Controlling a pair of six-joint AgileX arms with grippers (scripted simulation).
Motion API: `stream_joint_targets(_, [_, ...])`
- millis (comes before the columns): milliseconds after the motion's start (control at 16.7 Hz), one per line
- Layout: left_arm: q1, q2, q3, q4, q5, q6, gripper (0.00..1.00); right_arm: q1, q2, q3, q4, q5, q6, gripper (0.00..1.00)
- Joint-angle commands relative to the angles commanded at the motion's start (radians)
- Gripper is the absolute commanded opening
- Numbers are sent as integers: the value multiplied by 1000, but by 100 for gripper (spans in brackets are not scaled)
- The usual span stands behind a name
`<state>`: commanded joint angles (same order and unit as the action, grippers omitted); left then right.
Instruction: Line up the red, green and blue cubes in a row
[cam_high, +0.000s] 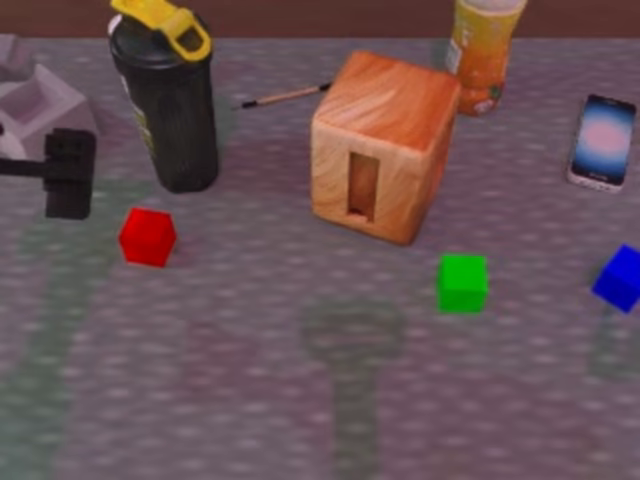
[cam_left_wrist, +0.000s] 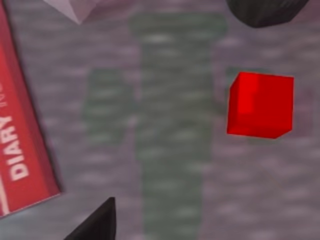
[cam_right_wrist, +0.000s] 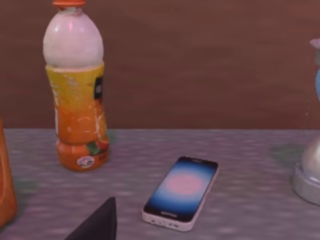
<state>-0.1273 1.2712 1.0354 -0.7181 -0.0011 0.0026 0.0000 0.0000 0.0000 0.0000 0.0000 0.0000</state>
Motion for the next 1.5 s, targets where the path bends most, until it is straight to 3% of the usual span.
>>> stream_joint_targets(360, [-56, 597, 457, -317, 0, 1, 100, 0, 0, 0, 0, 0, 0, 100])
stream_joint_targets(720, [-88, 878, 740, -470, 4, -1, 100, 0, 0, 0, 0, 0, 0, 100])
stream_joint_targets(1200, [-87, 905, 750, -463, 4, 1, 100, 0, 0, 0, 0, 0, 0, 100])
stream_joint_targets(1500, [-88, 966, 631, -274, 5, 2, 100, 0, 0, 0, 0, 0, 0, 100])
